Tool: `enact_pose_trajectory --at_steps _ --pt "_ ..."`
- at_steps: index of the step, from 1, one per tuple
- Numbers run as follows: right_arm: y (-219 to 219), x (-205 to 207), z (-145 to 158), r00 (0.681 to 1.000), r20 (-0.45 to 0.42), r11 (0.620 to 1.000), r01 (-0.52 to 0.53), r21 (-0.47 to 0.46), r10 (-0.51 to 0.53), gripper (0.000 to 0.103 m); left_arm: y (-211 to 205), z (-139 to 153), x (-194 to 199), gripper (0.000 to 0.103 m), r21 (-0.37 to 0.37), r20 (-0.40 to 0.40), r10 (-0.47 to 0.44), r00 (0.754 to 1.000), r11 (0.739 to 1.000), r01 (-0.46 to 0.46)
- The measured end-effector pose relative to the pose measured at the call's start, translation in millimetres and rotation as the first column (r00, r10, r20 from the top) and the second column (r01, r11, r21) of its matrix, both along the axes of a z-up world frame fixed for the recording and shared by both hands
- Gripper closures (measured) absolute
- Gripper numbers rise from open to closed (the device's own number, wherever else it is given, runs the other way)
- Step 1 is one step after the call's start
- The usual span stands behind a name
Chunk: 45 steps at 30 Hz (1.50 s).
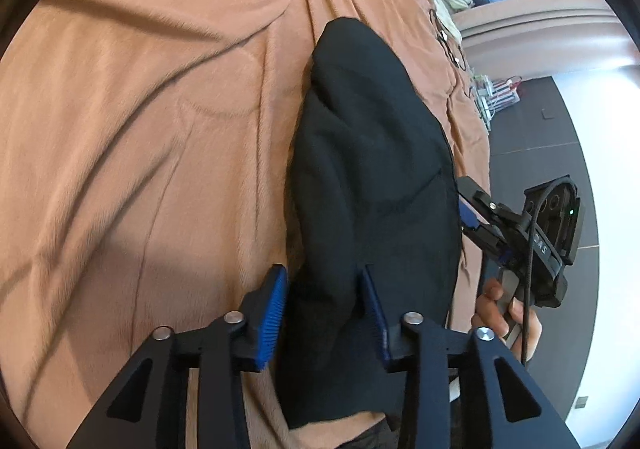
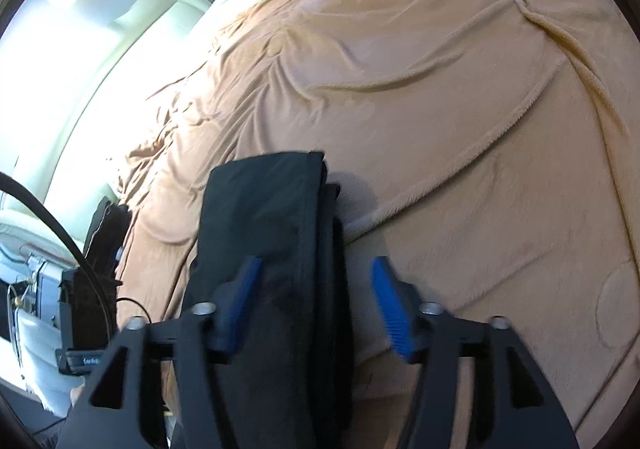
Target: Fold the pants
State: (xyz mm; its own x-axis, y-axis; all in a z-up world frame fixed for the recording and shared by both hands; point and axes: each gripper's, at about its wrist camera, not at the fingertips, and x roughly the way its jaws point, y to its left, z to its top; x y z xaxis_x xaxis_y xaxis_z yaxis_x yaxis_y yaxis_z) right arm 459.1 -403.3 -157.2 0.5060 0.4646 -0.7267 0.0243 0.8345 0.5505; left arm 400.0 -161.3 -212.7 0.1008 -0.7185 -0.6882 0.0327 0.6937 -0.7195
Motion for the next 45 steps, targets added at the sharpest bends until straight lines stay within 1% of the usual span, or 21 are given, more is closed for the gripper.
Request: enact_pose_trajectory --at_steps 6,11,14,15,16,19,21,23,25,27,29,32,35,36,37,38,39,40,45 --pt "3 -16 -15 0.995 -0.032 0.995 -0.092 0.026 0.092 0.041 -3 -1 -18 0.063 -0.026 0.015 -0.035 0.999 0.999 0.035" --pt "-1 -20 -23 0.994 -0.044 0.994 -0.1 0.042 0.102 0.041 -7 -1 -32 0.063 -0.035 0.038 -0.072 0.997 0.997 0.073" --pt "-6 -23 -28 0.996 -0.053 0.995 -0.073 0.063 0.076 0.049 -7 -3 -43 0.063 -0.035 0.044 -0.103 0.994 0.994 0.104" --pt "-5 -25 -28 0.996 -0.056 0.995 -0.068 0.074 0.073 0.056 -7 -2 -44 0.07 -0.032 0.047 -0.11 0.993 0.993 0.111" --pt "-6 -24 -30 0.996 -0.061 0.994 -0.063 0.092 0.068 0.057 -8 -2 -45 0.085 -0.027 0.052 -0.115 0.992 0.993 0.116" --pt "-6 -26 -32 0.997 -0.07 0.993 -0.038 0.108 0.045 0.059 -8 -1 -46 0.088 -0.058 0.038 -0.116 0.992 0.991 0.118" --pt "-4 -28 -33 0.997 -0.074 0.993 -0.029 0.118 0.038 0.06 -4 4 -49 0.089 -0.059 0.034 -0.123 0.992 0.99 0.125" --pt "-2 -31 -31 0.996 -0.08 0.992 -0.026 0.12 0.036 0.063 1 7 -51 0.09 -0.07 0.014 -0.121 0.993 0.99 0.122" --pt "2 -33 -30 0.996 -0.085 0.992 -0.022 0.123 0.033 0.066 7 10 -48 0.09 -0.086 0.012 -0.109 0.994 0.99 0.11" --pt "7 -35 -28 0.995 -0.09 0.99 -0.021 0.139 0.034 0.068 14 10 -51 0.09 -0.084 -0.004 -0.105 0.994 0.991 0.104" --pt "13 -35 -31 0.993 -0.109 0.988 -0.025 0.153 0.042 0.068 25 8 -54 0.09 -0.068 -0.023 -0.102 0.995 0.993 0.1" --pt "21 -37 -35 0.99 -0.131 0.99 -0.037 0.137 0.055 0.068 29 5 -54 0.09 -0.045 -0.043 -0.122 0.992 0.992 0.12" --pt "27 -35 -29 0.991 -0.113 0.994 -0.057 0.098 0.068 0.066 21 7 -48 0.084 -0.003 -0.043 -0.131 0.99 0.991 0.131" --pt "29 -34 -25 0.992 -0.102 0.994 -0.062 0.089 0.071 0.06 21 8 -45 0.078 0.009 -0.039 -0.124 0.992 0.992 0.124" --pt "29 -33 -21 0.994 -0.088 0.995 -0.064 0.083 0.071 0.051 20 9 -41 0.069 0.01 -0.034 -0.118 0.992 0.993 0.118" --pt "28 -32 -18 0.995 -0.075 0.994 -0.062 0.086 0.069 0.047 21 11 -37 0.064 0.007 -0.02 -0.105 0.994 0.994 0.105" --pt "27 -32 -16 0.996 -0.064 0.994 -0.058 0.093 0.064 0.041 21 12 -34 0.052 0.002 -0.006 -0.093 0.996 0.996 0.093" --pt "25 -28 -15 0.997 -0.056 0.994 -0.053 0.099 0.059 0.04 21 14 -30 0.047 -0.004 0.012 -0.08 0.997 0.997 0.08" --pt "17 -19 -25 0.996 -0.059 0.99 -0.052 0.132 0.06 0.04 13 15 -6 0.047 -0.026 0.038 -0.038 0.999 0.999 0.039"
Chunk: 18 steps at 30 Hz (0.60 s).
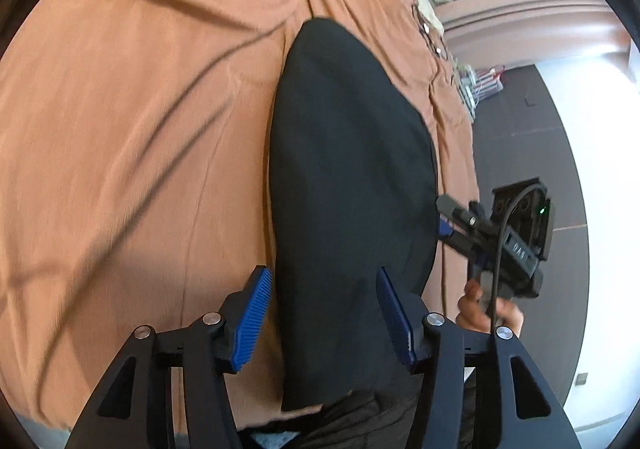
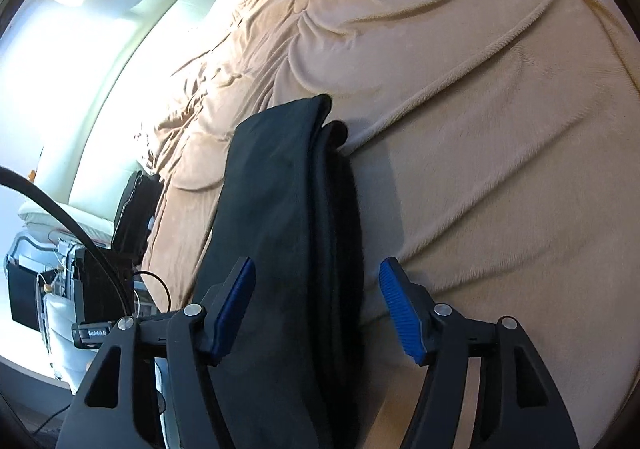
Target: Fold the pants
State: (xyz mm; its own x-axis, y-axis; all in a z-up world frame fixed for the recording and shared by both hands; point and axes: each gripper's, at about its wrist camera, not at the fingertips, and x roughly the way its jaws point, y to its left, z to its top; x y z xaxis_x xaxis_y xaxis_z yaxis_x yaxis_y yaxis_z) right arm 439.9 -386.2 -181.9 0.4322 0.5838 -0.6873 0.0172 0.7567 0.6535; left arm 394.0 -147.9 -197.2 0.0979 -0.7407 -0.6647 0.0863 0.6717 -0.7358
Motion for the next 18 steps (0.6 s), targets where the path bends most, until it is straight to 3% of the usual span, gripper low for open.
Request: enact_pose_trajectory --at_steps 13,18 --pt "-3 35 -22 0.992 -0.048 0.993 -0.111 0.031 0.113 0.04 -11 -13 52 0.048 -0.009 0.009 0.039 0.999 0.999 -0.039" --pt "0 48 -27 0.988 -0.047 0.987 -0.146 0.064 0.149 0.04 -12 -19 64 0.054 -0.011 0.009 0.049 0.999 0.999 -0.049"
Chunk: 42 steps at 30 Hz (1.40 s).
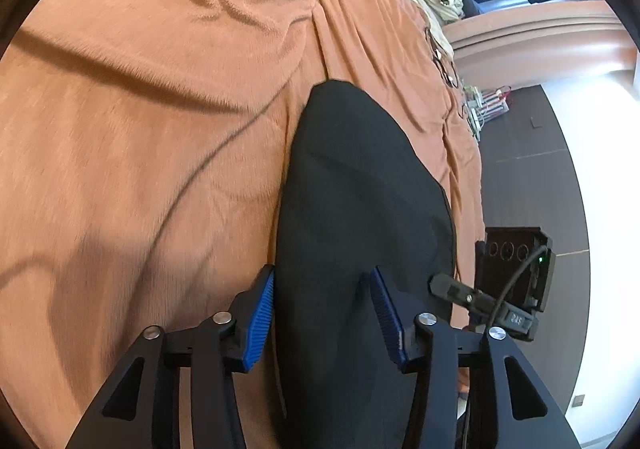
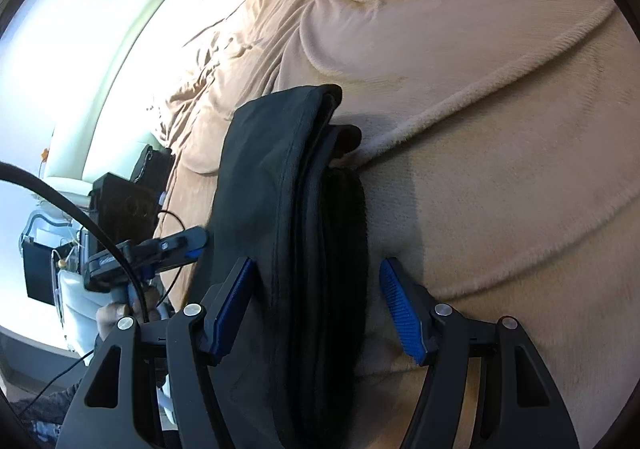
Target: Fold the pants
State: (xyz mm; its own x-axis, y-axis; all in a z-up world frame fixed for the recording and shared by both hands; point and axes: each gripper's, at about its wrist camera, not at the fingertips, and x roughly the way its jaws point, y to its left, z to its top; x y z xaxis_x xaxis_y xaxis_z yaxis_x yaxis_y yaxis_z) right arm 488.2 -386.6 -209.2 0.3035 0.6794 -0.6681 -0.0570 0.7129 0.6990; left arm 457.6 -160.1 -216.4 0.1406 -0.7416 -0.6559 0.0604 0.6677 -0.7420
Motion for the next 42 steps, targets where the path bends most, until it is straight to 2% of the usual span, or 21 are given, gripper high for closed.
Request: enact_pose_trajectory --at_steps 8,12,14,15,17,19,23,24,32,42 --pt "8 21 -7 1.0 -0.001 0.999 -0.031 0.014 0.031 0.04 -5 -4 19 0.057 -0.018 0.011 0.004 1.0 1.0 -0.004" --pt "11 24 -8 0.998 0.019 0.998 -0.059 0.011 0.058 0.04 -7 -10 22 0.073 -0.034 0.003 0.008 1.0 0.999 -0.008" --pt "13 26 -7 0.998 0.024 0.998 -0.064 0.004 0.063 0.05 -8 -9 22 0.076 -0.023 0.015 0.006 1.0 1.0 -0.005" --pt "13 26 -7 0.998 0.021 0.998 -0.058 -0.01 0.058 0.061 -8 -7 21 0.081 -0.022 0.021 0.005 1.0 1.0 -0.005" --pt "11 24 -5 0.999 0.019 0.999 -0.049 -0.017 0.05 0.072 -6 -3 21 0.088 -0.029 0.03 0.011 1.0 1.0 -0.01" --pt "9 17 3 0.998 0.045 0.999 -0.047 -0.002 0.047 0.077 -3 4 19 0.091 -0.033 0.047 0.013 0.999 0.999 -0.012" --pt "14 7 20 0.994 0.104 0.999 -0.036 -0.026 0.039 0.077 -1 20 15 0.097 -0.041 0.084 0.011 0.996 0.999 -0.008" --pt "15 3 25 0.992 0.119 0.999 -0.033 -0.036 0.037 0.077 2 26 13 0.098 -0.07 0.093 0.011 0.996 0.998 -0.004" --pt "26 -29 64 0.976 0.219 0.996 0.013 -0.087 0.007 0.077 10 68 -7 0.098 -0.098 0.189 0.006 0.982 0.995 0.013" --pt "46 -82 119 0.937 0.351 0.989 0.049 -0.143 0.004 0.077 15 122 -38 0.098 -0.121 0.303 0.029 0.953 0.993 0.008"
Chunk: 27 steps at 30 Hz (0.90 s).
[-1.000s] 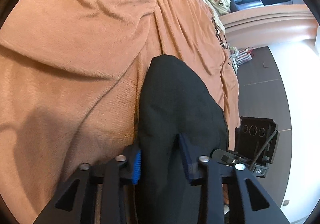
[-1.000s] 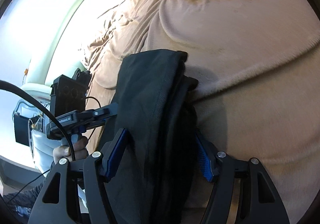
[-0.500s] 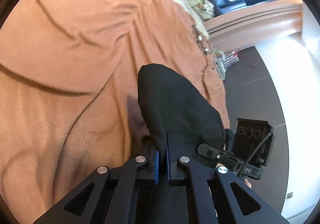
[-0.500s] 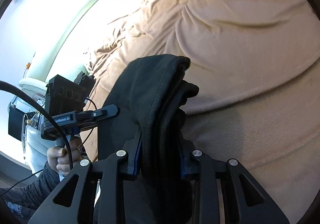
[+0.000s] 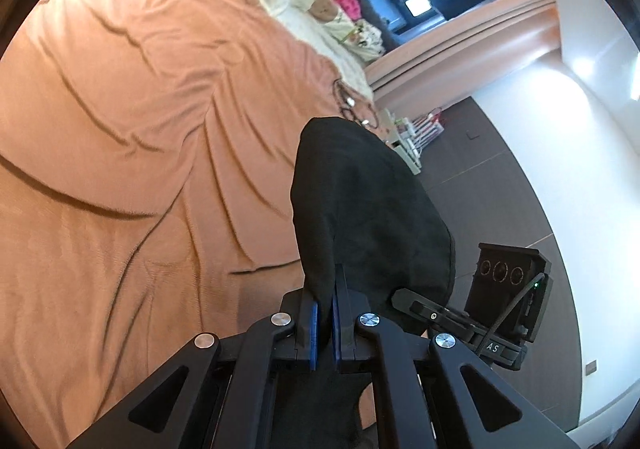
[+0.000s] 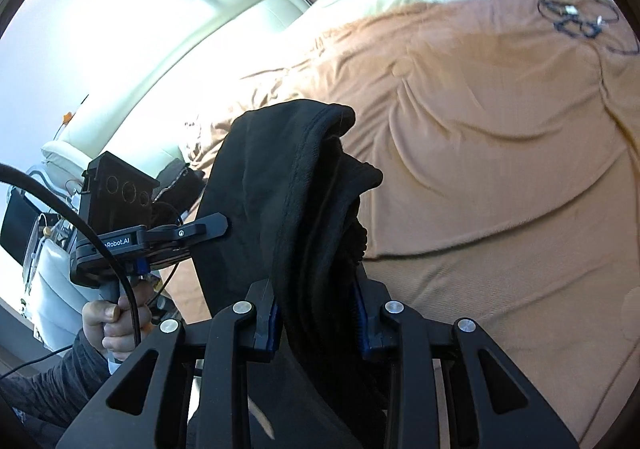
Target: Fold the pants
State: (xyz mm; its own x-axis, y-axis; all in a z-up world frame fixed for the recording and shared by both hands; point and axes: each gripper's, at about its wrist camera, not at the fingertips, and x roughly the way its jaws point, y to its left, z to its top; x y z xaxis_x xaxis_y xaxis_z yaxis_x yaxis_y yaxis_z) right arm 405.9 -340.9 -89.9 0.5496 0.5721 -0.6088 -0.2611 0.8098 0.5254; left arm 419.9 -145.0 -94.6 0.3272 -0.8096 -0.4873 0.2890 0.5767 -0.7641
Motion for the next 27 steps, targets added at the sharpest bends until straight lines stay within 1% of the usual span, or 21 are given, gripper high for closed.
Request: enact_pose_trajectory --at_steps 4,10,15,19,23,27 --pt "8 -25 22 0.998 0.055 1.0 -0.006 -0.01 0.007 0.077 8 18 -12 0.098 -0.017 0.034 0.012 0.999 1.0 -0.011" --pt "23 -58 52 0.993 0.115 0.999 -0.017 -0.033 0.02 0.078 25 48 -30 0.098 -0.029 0.094 0.036 0.995 0.999 -0.033" --pt "41 -76 70 0.987 0.156 0.998 -0.035 -0.044 0.041 0.079 47 72 -45 0.098 -0.039 0.141 0.078 0.987 0.997 -0.073" --pt "56 -86 76 0.98 0.188 0.997 -0.052 -0.054 0.061 0.079 69 88 -57 0.098 -0.044 0.176 0.108 0.978 0.994 -0.102" --pt "76 -93 80 0.975 0.206 0.996 -0.075 -0.056 0.085 0.079 94 98 -66 0.098 -0.055 0.2 0.14 0.97 0.99 -0.132" --pt "93 -90 79 0.97 0.218 0.993 -0.098 -0.065 0.111 0.08 123 104 -74 0.098 -0.06 0.219 0.177 0.96 0.984 -0.168"
